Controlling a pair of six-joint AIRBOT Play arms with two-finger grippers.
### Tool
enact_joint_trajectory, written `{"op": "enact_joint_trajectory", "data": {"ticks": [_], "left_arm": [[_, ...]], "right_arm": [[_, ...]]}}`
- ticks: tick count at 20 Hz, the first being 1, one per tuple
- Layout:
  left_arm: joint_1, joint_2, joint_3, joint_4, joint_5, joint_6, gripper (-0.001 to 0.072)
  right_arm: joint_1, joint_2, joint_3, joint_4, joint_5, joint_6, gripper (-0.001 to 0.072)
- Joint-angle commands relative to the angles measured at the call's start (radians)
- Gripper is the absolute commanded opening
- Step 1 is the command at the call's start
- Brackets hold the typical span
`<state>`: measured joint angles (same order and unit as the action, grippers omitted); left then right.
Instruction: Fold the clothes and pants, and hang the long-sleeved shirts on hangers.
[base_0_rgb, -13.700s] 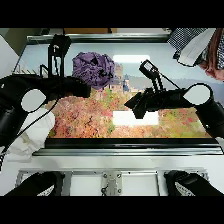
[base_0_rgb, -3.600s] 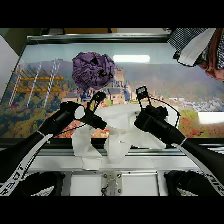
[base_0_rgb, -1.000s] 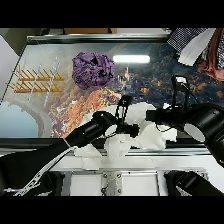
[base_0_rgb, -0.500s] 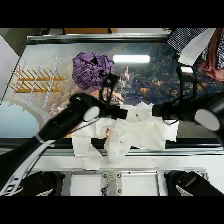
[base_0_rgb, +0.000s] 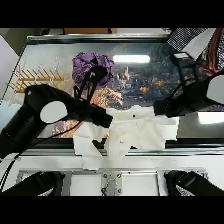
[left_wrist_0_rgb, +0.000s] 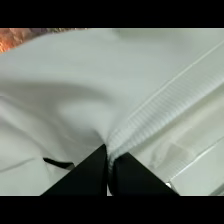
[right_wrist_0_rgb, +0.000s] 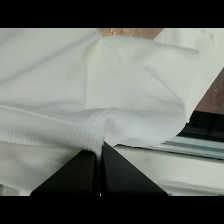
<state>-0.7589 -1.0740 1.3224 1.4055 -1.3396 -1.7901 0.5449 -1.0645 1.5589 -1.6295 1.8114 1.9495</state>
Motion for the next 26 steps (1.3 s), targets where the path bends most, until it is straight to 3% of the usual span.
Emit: {"op": "enact_joint_trajectory", "data": {"ticks": [1, 5, 8, 10, 13, 17, 19, 23, 26], "left_arm": [[0.002, 0.026, -0.17, -0.151, 0.024, 0.039, 0.0024], [0.023, -0.048, -0.164, -0.141, 0.033, 0.077, 0.0024], [0.069, -0.118, -0.085, -0.142, 0.03, 0.109, 0.0024], [0.107, -0.138, -0.003, -0.141, 0.03, 0.127, 0.0023], [0.169, -0.131, 0.269, -0.145, 0.01, 0.127, 0.0024], [0.143, -0.097, 0.718, -0.148, 0.056, 0.127, 0.0024], [0.091, -0.058, 0.829, -0.149, 0.158, 0.129, 0.0023], [-0.037, 0.107, 0.657, -0.141, 0.478, 0.153, 0.0023], [-0.068, 0.159, 0.587, -0.137, 0.558, 0.154, 0.0023]], "right_arm": [[0.091, 0.008, -0.106, 0.053, 0.03, 0.079, 0.0018], [0.15, -0.01, -0.206, 0.024, 0.029, 0.093, 0.0019], [0.148, -0.019, -0.206, -0.098, 0.026, 0.092, 0.0019], [0.148, -0.008, -0.192, -0.162, -0.019, 0.033, 0.0019], [0.148, -0.004, 0.01, -0.293, -0.063, 0.01, 0.0018], [0.15, -0.003, 0.475, -0.272, -0.173, 0.011, 0.0018], [0.151, 0.013, 0.612, -0.222, -0.228, 0.011, 0.0018], [0.151, 0.117, 0.595, -0.058, -0.43, 0.037, 0.0018], [0.15, 0.133, 0.588, -0.042, -0.463, 0.063, 0.0018]]}}
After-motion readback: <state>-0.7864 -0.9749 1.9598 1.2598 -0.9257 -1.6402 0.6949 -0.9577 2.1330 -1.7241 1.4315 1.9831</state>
